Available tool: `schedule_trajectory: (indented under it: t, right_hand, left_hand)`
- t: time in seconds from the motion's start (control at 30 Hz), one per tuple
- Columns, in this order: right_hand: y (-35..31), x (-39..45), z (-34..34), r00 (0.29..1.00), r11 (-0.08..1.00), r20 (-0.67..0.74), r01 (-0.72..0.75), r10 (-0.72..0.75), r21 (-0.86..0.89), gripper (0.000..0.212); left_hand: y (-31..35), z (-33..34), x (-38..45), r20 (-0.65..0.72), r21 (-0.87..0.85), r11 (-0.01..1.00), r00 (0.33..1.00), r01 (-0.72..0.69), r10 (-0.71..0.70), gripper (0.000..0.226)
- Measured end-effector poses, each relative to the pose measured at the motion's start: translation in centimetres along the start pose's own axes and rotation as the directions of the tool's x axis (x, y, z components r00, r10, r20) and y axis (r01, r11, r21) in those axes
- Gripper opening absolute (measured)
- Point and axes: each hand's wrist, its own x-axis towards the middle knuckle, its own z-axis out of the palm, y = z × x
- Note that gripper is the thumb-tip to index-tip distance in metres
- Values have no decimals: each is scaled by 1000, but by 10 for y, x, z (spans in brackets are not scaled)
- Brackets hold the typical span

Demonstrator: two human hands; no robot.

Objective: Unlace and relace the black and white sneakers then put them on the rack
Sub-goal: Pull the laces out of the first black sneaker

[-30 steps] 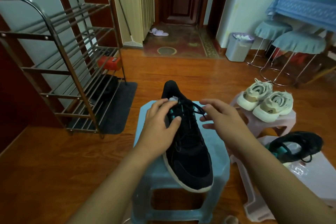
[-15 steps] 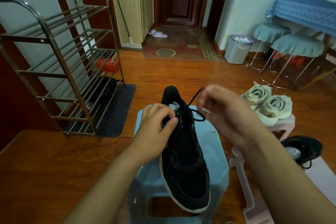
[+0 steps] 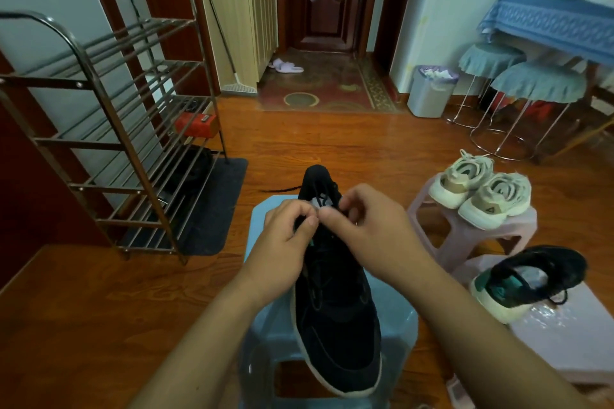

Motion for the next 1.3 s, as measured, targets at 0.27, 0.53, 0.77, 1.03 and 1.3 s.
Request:
schedule_trajectory:
  t: [0.27, 0.53, 0.77, 1.03, 1.3]
  right_hand:
    - [9, 7, -39, 995, 962, 99, 17, 11, -272, 11]
    - [79, 35, -51, 891, 899, -327, -391, 316, -195, 28]
    - [6, -7, -2, 986, 940, 147, 122, -79, -318, 38]
    - [12, -1, -8, 988, 942, 7, -148, 153, 302, 14]
    - [18, 8, -19, 915, 799, -226, -148, 334, 583, 22]
  left_hand:
    - [0, 1, -10, 45, 37, 998, 998, 47, -49, 18]
    - [4, -10, -10, 91, -105, 979, 982, 175, -166, 18]
    - [21, 19, 5, -248, 11, 998, 967, 56, -52, 27]
    - [21, -24, -6, -188, -746, 643, 870, 175, -456, 36]
    - [22, -43, -16, 12, -874, 423, 881, 239, -473, 43]
